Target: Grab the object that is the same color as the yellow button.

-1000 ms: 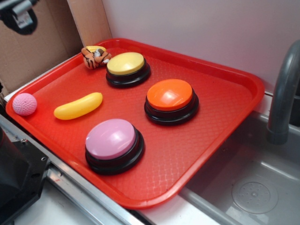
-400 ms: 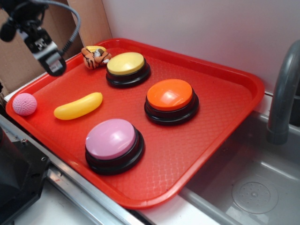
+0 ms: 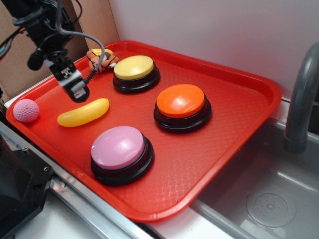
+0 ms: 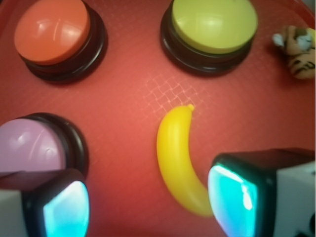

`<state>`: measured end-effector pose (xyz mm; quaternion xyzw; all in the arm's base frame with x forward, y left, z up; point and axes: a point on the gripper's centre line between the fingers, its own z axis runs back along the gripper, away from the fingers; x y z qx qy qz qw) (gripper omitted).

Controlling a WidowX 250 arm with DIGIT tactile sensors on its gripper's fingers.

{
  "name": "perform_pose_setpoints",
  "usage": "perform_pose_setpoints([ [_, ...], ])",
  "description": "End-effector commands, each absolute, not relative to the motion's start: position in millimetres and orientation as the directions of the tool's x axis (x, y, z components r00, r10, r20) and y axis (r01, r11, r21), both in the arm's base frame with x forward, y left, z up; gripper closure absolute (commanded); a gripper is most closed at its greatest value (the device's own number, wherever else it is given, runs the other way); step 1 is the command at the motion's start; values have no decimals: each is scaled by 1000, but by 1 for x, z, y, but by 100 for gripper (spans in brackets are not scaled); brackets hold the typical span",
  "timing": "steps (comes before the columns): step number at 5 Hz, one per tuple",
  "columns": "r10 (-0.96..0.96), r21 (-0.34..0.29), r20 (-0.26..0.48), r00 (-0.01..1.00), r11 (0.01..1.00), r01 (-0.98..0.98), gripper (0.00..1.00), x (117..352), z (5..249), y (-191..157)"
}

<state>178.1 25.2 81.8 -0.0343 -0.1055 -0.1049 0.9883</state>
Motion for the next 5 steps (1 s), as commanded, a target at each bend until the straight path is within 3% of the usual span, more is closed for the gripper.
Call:
perform_pose_setpoints([
  [1,-213,-10,210,954,975,220,0,190,56,33],
  [4,-194,-26,162,968,979,201,0,195,23,36],
  [5,-170,-25,135,976,984,175,100,196,19,35],
])
